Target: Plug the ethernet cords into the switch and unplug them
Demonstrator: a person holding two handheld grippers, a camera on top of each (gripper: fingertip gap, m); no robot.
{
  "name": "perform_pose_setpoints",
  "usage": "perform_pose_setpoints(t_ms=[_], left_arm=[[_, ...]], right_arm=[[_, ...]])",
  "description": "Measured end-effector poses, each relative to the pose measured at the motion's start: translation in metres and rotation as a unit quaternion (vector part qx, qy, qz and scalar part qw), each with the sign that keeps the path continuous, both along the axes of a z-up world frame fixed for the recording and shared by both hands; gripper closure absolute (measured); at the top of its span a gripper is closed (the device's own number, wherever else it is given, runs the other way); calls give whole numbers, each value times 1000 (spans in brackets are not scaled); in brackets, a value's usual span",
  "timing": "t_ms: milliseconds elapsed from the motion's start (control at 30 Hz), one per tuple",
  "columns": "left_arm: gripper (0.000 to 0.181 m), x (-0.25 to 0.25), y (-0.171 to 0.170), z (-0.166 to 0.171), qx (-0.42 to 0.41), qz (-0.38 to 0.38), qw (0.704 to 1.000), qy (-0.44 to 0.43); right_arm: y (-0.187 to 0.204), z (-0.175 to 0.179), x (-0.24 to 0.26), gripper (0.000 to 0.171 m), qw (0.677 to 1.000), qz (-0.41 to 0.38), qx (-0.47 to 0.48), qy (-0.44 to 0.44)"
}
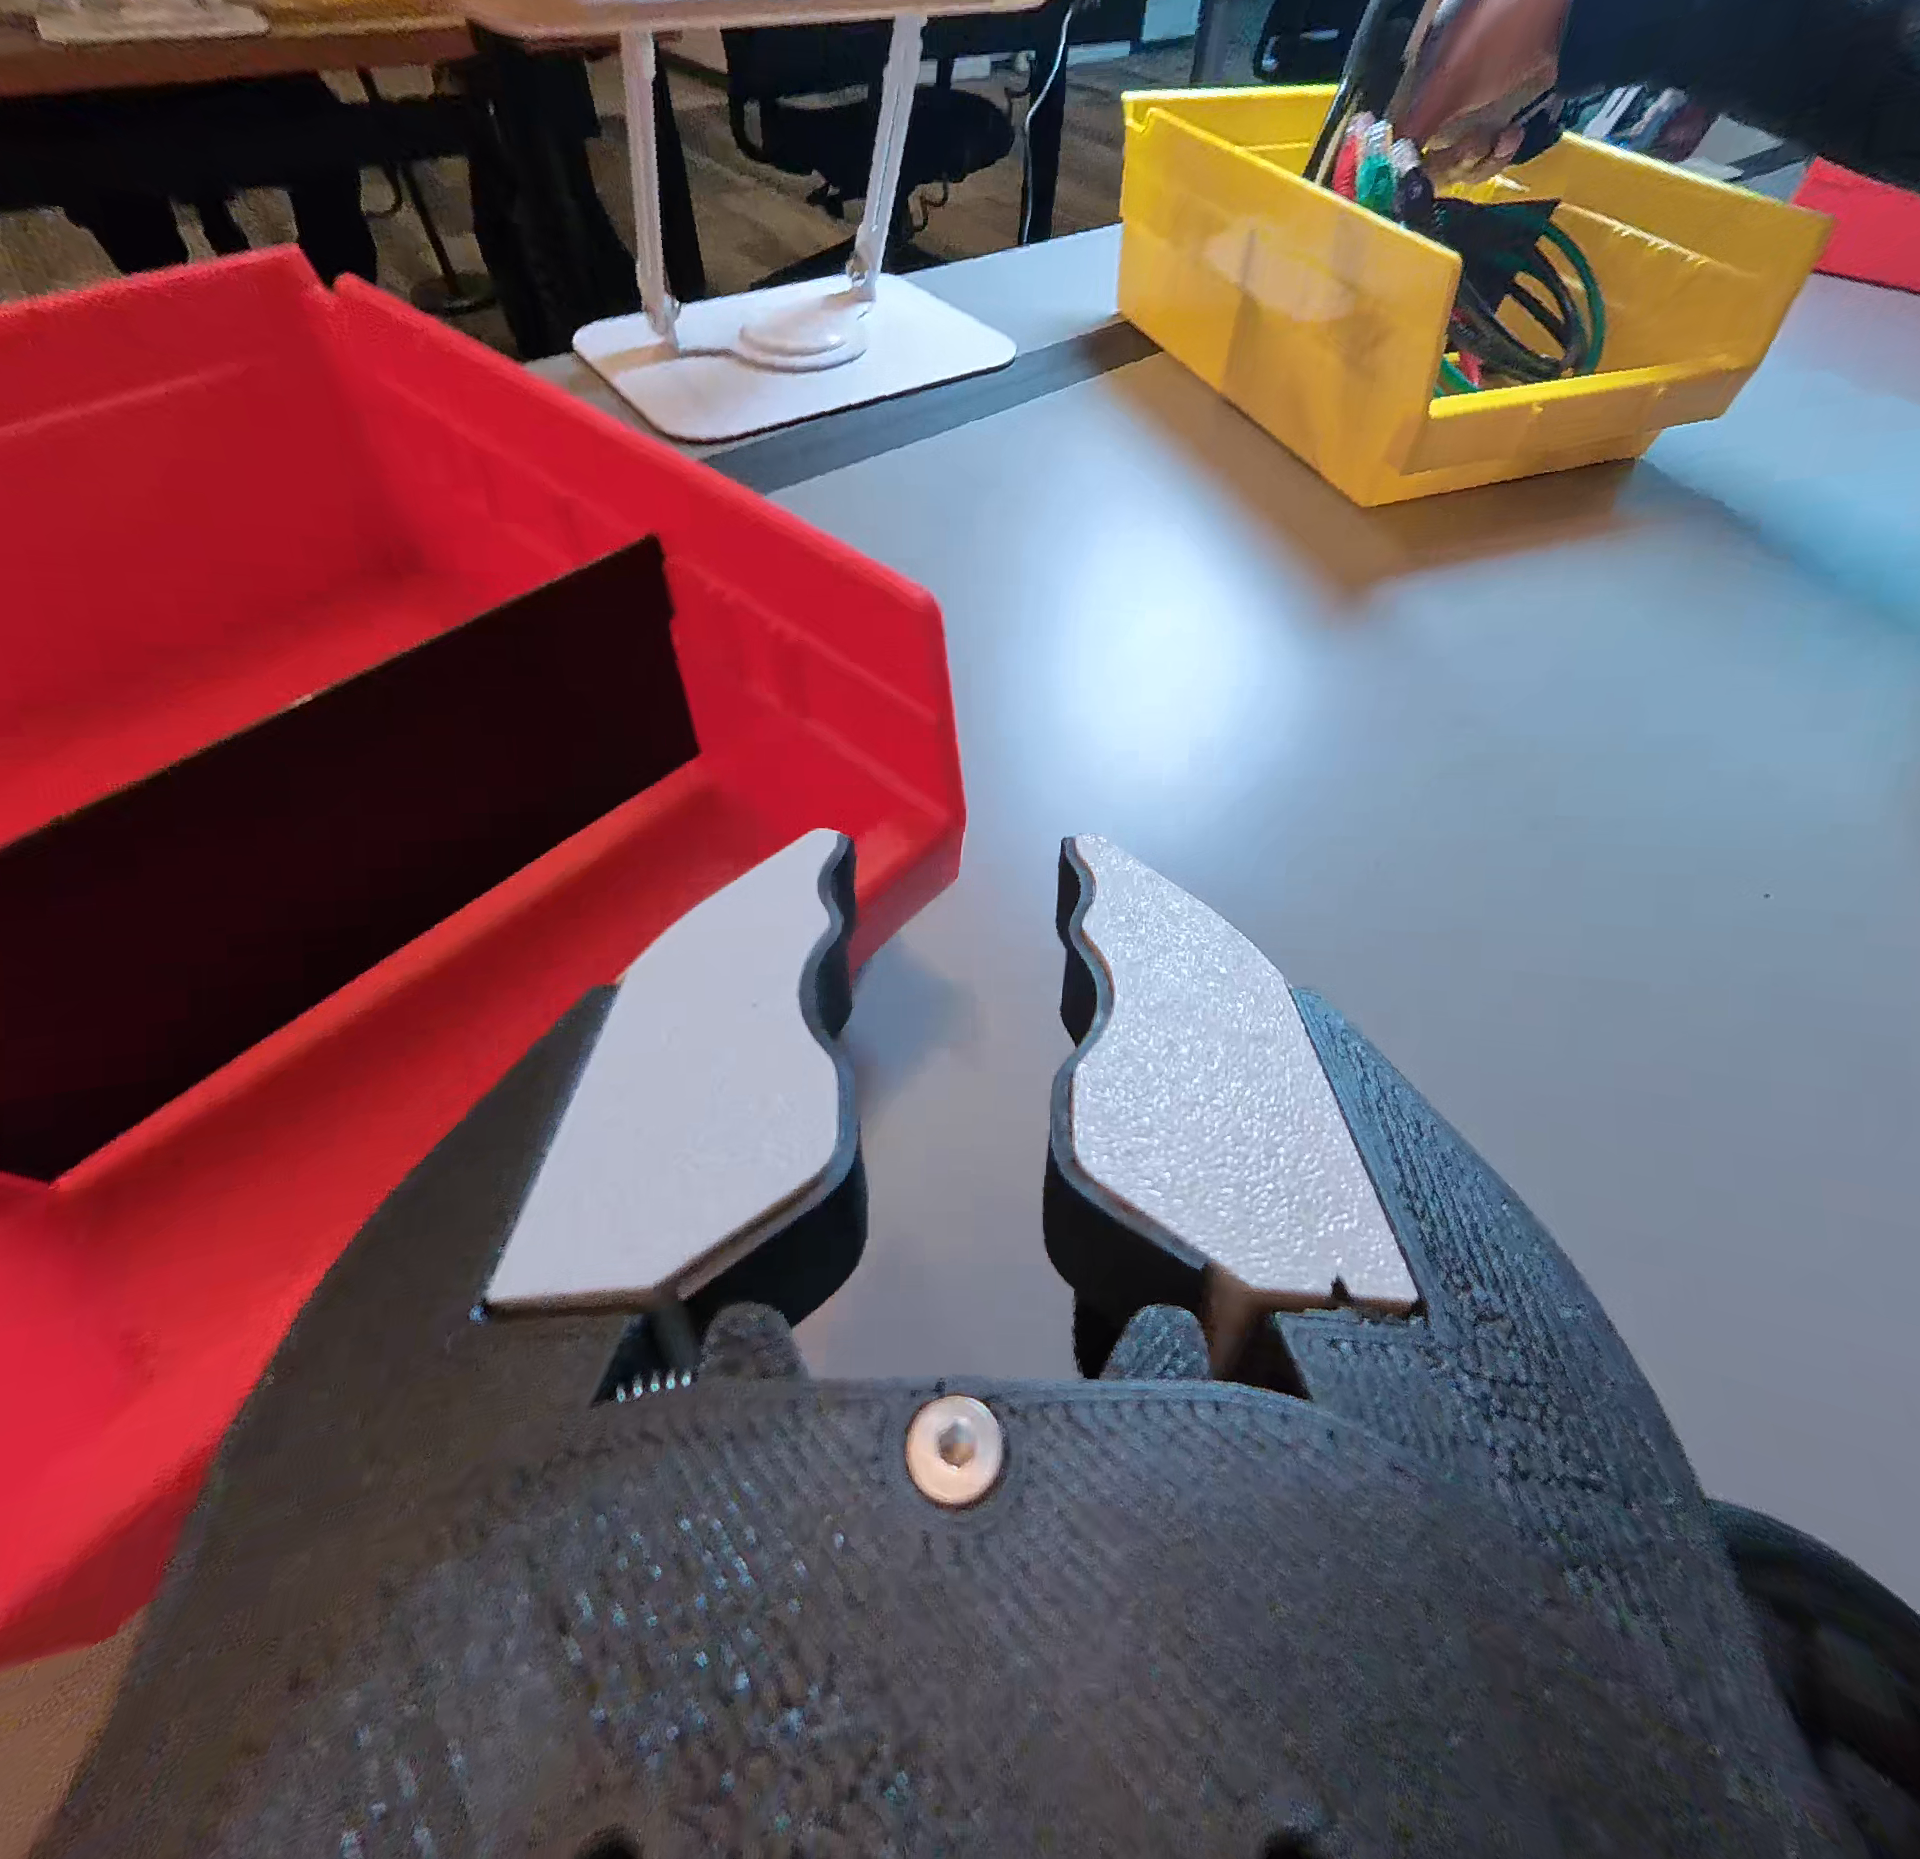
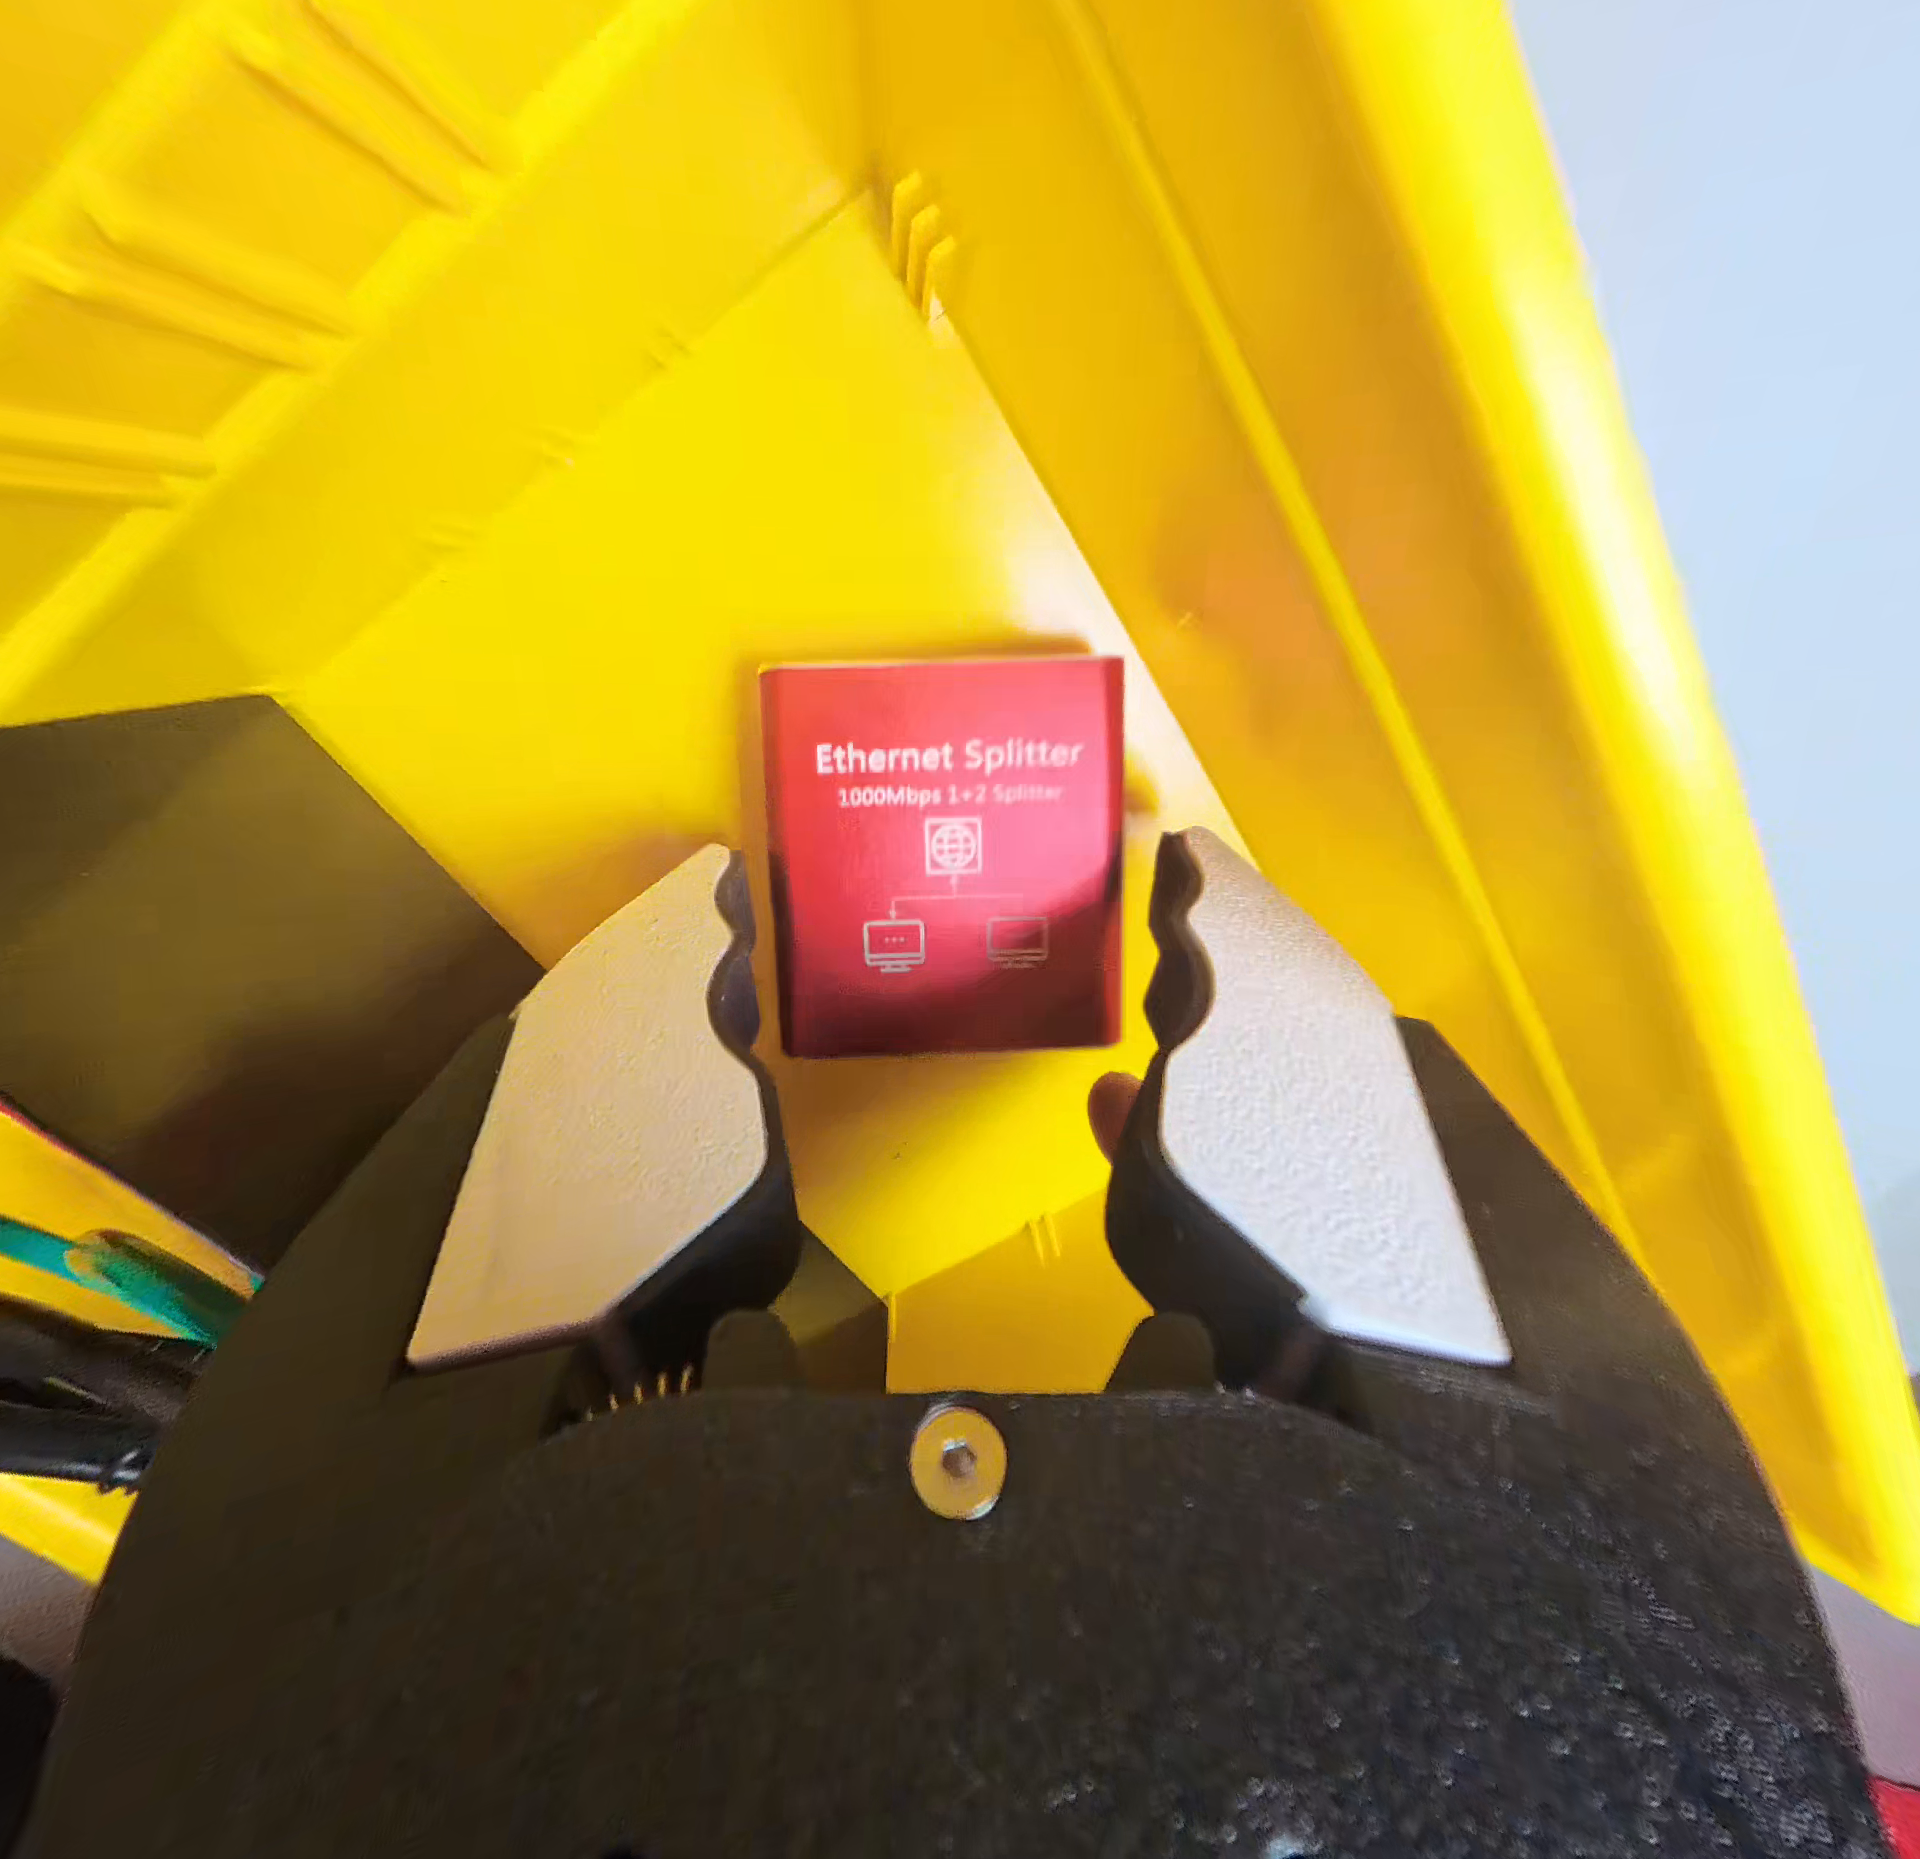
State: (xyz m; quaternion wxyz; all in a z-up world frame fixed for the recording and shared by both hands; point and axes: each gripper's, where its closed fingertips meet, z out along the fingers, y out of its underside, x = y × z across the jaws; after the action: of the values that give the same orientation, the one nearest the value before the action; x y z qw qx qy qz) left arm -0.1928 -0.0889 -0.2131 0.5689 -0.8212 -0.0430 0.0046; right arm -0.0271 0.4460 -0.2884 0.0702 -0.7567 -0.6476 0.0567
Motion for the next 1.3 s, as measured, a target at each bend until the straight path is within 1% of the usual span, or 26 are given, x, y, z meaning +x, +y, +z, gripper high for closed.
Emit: perform_pose_setpoints(t_ms=[33, 100, 200, 233, 300, 367, 400, 467, 533, 600, 667, 733, 767, 833, 933, 1000, 1067, 1167, 1300], left_arm=[[142, -2, -3, -2, -8, 1, 1000, 0], [138, -6, -8, -3, -30, 3, 999, 17], [135, -15, -17, -3, -66, 7, 996, 64], [134, -19, -20, -5, -78, 8, 994, 77], [132, -27, -24, -12, -106, 8, 990, 94], [128, -33, -24, -20, -135, 2, 985, 104], [127, -35, -24, -23, -149, -1, 982, 116], [126, -40, -22, -29, -179, -6, 972, 154], [125, -46, -19, -35, -205, -11, 960, 193], [125, -52, -16, -44, -242, -21, 945, 220], [126, -58, -14, -53, -275, -36, 930, 239], [126, -59, -12, -64, -306, -59, 918, 245], [125, -63, -11, -67, -319, -63, 910, 257], [132, -71, -10, -76, -350, -74, 891, 280], [142, -66, -1, -79, -347, -105, 892, 270], [147, -63, 3, -80, -345, -122, 886, 285], [149, -55, 11, -80, -325, -126, 891, 290], [150, -35, 16, -79, -313, -134, 886, 316], [149, 14, 26, -78, -286, -181, 880, 333]], right_arm=[[3, 6, -1, 96, 1000, -1, 7, 10], [5, 28, -5, 94, 999, 1, 23, 44], [-1, 80, -10, 95, 989, 24, 79, 120], [-10, 98, -10, 96, 983, 40, 97, 149], [-44, 126, -6, 99, 970, 82, 118, 194], [-87, 138, 9, 106, 961, 133, 131, 206], [-112, 137, 19, 108, 957, 161, 130, 202], [-158, 121, 42, 110, 953, 214, 124, 177], [-196, 90, 67, 109, 949, 264, 115, 127], [-219, 56, 90, 107, 946, 299, 108, 65], [-221, 28, 103, 107, 942, 310, 128, 9], [-213, 11, 106, 107, 938, 310, 154, -28], [-208, 10, 102, 112, 934, 312, 171, -33], [-205, 8, 95, 121, 930, 320, 175, -40], [-202, 5, 83, 143, 919, 346, 183, -50], [-201, 3, 82, 142, 907, 365, 199, -68], [-203, 4, 84, 141, 899, 369, 222, -78], [-221, 4, 97, 141, 890, 385, 235, -68], [-265, 3, 121, 141, 878, 414, 240, -27]])
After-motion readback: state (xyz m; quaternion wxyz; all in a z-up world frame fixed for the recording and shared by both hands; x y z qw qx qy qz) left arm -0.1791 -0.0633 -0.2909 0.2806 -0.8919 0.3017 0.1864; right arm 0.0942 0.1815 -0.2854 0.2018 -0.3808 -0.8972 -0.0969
